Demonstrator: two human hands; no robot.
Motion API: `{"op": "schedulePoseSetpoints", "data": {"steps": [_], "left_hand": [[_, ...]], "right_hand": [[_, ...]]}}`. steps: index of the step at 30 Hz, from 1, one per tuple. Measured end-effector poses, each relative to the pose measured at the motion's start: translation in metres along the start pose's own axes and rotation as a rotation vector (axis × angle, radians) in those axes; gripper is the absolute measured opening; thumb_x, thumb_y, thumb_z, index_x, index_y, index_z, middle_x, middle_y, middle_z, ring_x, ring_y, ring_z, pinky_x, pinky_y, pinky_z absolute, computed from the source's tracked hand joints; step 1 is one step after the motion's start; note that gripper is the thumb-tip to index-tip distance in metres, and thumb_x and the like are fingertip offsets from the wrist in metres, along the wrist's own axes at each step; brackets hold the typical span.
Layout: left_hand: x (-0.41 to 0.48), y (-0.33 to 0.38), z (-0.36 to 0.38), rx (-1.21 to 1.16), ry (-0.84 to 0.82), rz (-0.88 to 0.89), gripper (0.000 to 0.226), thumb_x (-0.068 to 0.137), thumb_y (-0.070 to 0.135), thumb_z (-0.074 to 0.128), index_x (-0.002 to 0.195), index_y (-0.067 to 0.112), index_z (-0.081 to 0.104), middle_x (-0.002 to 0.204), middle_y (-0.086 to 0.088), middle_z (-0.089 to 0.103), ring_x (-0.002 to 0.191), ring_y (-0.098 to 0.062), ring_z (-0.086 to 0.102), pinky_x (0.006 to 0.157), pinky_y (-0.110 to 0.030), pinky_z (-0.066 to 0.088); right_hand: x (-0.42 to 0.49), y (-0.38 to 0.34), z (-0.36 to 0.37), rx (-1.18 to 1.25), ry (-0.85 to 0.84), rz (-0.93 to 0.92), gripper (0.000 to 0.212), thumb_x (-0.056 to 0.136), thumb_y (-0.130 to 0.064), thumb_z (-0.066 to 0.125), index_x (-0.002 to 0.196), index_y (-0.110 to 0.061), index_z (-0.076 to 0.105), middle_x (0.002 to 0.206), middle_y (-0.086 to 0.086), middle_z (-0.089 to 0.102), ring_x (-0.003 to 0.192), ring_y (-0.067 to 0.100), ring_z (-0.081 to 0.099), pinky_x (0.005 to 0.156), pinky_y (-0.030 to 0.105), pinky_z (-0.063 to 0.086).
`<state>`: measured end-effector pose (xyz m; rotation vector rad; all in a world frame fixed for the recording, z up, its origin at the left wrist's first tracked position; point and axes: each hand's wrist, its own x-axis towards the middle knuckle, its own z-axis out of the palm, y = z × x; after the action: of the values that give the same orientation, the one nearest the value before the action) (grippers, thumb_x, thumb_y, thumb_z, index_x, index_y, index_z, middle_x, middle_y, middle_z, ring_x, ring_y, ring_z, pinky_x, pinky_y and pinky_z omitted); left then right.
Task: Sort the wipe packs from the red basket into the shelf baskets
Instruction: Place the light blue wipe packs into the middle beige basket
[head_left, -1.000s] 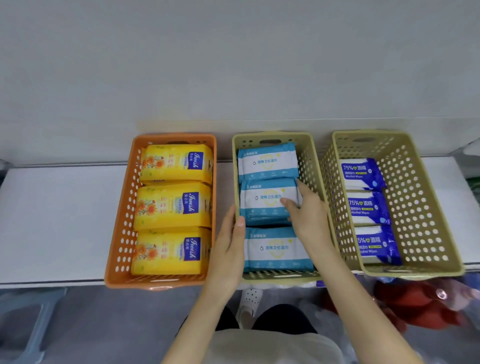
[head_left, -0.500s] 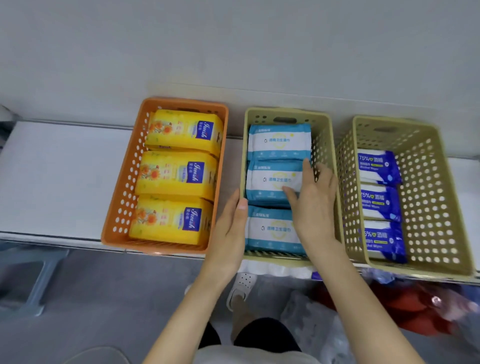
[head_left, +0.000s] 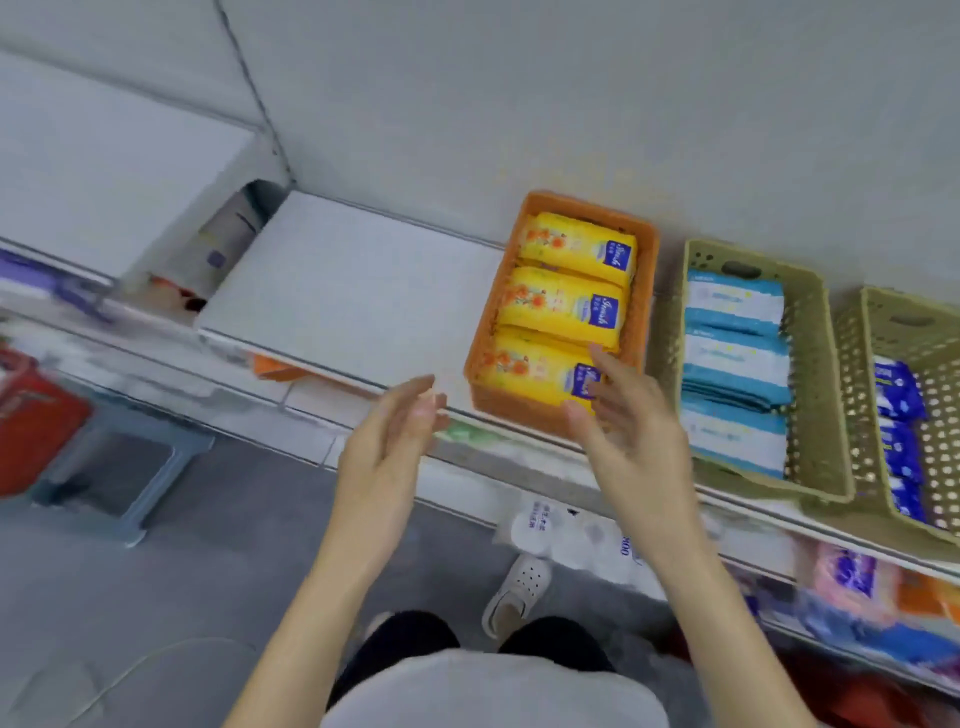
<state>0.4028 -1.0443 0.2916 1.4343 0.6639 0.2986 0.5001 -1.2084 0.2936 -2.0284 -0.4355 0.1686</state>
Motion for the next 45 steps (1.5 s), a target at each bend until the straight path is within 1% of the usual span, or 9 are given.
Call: {"op": "schedulePoseSetpoints", "data": {"steps": [5, 13, 16, 22, 26, 29, 34, 40, 45], "left_hand": [[-0.055, -0.019, -0.153, 0.037, 0.254, -0.008, 0.044, 0.07, 0.058, 0.058, 0.107, 0.034, 0.065, 0.106, 0.005, 0.071, 0.104, -0.013, 0.066, 0.097, -0.039, 0.049], [-0.146, -0.077, -0.319, -0.155, 0.829, -0.163, 0.015, 0.09, 0.024, 0.061, 0.105, 0.026, 0.063, 0.109, -0.003, 0.069, 0.107, -0.02, 0.064, 0.098, -0.039, 0.048], [-0.159, -0.103, -0.356, -0.244, 0.966, -0.235, 0.017, 0.088, 0.025, 0.065, 0.105, 0.026, 0.063, 0.111, -0.006, 0.069, 0.106, -0.02, 0.064, 0.096, -0.038, 0.048], [-0.119, -0.134, -0.437, -0.393, 1.133, -0.344, 0.032, 0.071, 0.036, 0.061, 0.101, 0.026, 0.061, 0.101, -0.004, 0.069, 0.097, -0.022, 0.066, 0.094, -0.039, 0.047], [-0.056, -0.149, -0.514, -0.441, 1.157, -0.457, 0.019, 0.083, 0.022, 0.07, 0.098, 0.028, 0.06, 0.107, -0.01, 0.067, 0.097, -0.024, 0.064, 0.092, -0.038, 0.046], [-0.008, -0.141, -0.585, -0.418, 1.188, -0.531, 0.034, 0.071, 0.042, 0.074, 0.1, 0.031, 0.061, 0.11, -0.009, 0.066, 0.103, -0.025, 0.063, 0.095, -0.041, 0.046], [0.058, -0.114, -0.683, -0.326, 1.202, -0.516, 0.025, 0.08, 0.028, 0.069, 0.103, 0.024, 0.06, 0.102, -0.005, 0.065, 0.094, -0.021, 0.065, 0.078, -0.028, 0.055], [0.155, -0.172, -0.751, -0.341, 1.076, -0.517, 0.018, 0.087, 0.029, 0.064, 0.105, 0.026, 0.06, 0.092, 0.013, 0.072, 0.085, 0.003, 0.065, 0.081, -0.018, 0.05], [0.245, -0.254, -0.802, 0.044, 0.819, -0.574, 0.039, 0.092, 0.031, 0.059, 0.129, 0.021, 0.052, 0.124, 0.008, 0.058, 0.114, -0.007, 0.056, 0.094, -0.013, 0.042]], "right_hand": [[-0.048, -0.053, 0.125, 0.151, -0.285, -0.026, 0.047, 0.082, -0.043, 0.063, 0.126, -0.052, 0.046, 0.13, -0.017, 0.053, 0.112, 0.009, 0.06, 0.099, 0.039, 0.048], [-0.099, -0.127, 0.299, 0.15, -0.789, -0.064, 0.046, 0.087, -0.035, 0.066, 0.13, -0.04, 0.049, 0.123, -0.017, 0.054, 0.106, 0.005, 0.061, 0.09, 0.023, 0.046], [-0.096, -0.15, 0.356, 0.093, -0.893, -0.084, 0.05, 0.082, -0.049, 0.064, 0.129, -0.04, 0.05, 0.12, -0.018, 0.055, 0.103, 0.002, 0.06, 0.087, 0.019, 0.044], [-0.062, -0.178, 0.489, 0.052, -1.001, -0.086, 0.04, 0.087, -0.034, 0.063, 0.124, -0.043, 0.05, 0.116, -0.016, 0.057, 0.098, -0.004, 0.059, 0.085, 0.018, 0.045], [-0.024, -0.198, 0.605, 0.01, -1.051, -0.052, 0.044, 0.088, -0.028, 0.063, 0.13, -0.032, 0.05, 0.116, -0.011, 0.057, 0.092, -0.003, 0.06, 0.076, 0.011, 0.046], [0.014, -0.227, 0.69, -0.038, -1.093, -0.014, 0.044, 0.088, -0.027, 0.065, 0.129, -0.031, 0.05, 0.115, -0.008, 0.057, 0.093, 0.0, 0.06, 0.073, 0.012, 0.046], [0.076, -0.261, 0.811, -0.049, -1.096, 0.097, 0.036, 0.085, -0.026, 0.07, 0.118, -0.026, 0.056, 0.104, -0.002, 0.063, 0.094, 0.017, 0.063, 0.087, 0.04, 0.053], [0.109, -0.202, 0.968, -0.282, -1.17, 0.184, 0.035, 0.085, -0.021, 0.069, 0.117, -0.018, 0.056, 0.099, -0.001, 0.058, 0.094, 0.017, 0.059, 0.095, 0.046, 0.049], [0.11, -0.118, 1.05, -0.33, -1.113, 0.45, 0.047, 0.084, -0.024, 0.071, 0.126, -0.012, 0.053, 0.117, 0.009, 0.058, 0.106, 0.022, 0.059, 0.096, 0.041, 0.049]]}}
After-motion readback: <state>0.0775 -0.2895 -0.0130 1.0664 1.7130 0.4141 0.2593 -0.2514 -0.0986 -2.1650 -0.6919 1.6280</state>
